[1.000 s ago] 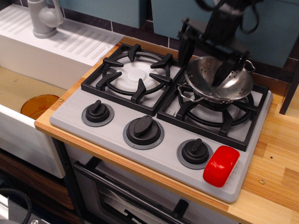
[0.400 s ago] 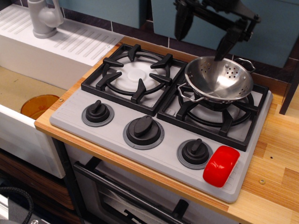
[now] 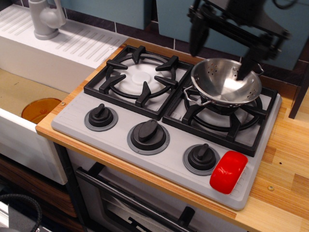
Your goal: End effector transition from pot or pan to object
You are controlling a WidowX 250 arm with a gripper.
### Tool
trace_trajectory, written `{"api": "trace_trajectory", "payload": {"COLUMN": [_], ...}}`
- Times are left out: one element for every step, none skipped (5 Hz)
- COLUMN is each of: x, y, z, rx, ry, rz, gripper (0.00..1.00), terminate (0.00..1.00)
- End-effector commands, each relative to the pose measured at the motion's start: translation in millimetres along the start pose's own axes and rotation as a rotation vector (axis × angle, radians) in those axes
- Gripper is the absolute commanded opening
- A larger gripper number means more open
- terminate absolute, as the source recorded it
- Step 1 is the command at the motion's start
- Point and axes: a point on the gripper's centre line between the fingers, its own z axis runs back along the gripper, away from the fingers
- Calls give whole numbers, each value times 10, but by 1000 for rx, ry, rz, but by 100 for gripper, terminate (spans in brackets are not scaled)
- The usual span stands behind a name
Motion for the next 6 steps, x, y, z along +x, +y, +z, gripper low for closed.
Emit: {"api": "trace_trajectory", "payload": {"x": [-204, -242, -277, -332, -377, -400], "y": [-375, -477, -526, -590, -597, -605], "z": [106, -34, -210, -376, -571, -756], "rx": [6, 11, 22, 15, 10, -7], "ry": [-98, -127, -155, -173, -185, -204], "rz": [21, 16, 10, 22, 31, 39], "gripper": [100, 100, 100, 100, 100, 100], "terminate": [0, 0, 0, 0, 0, 0]}}
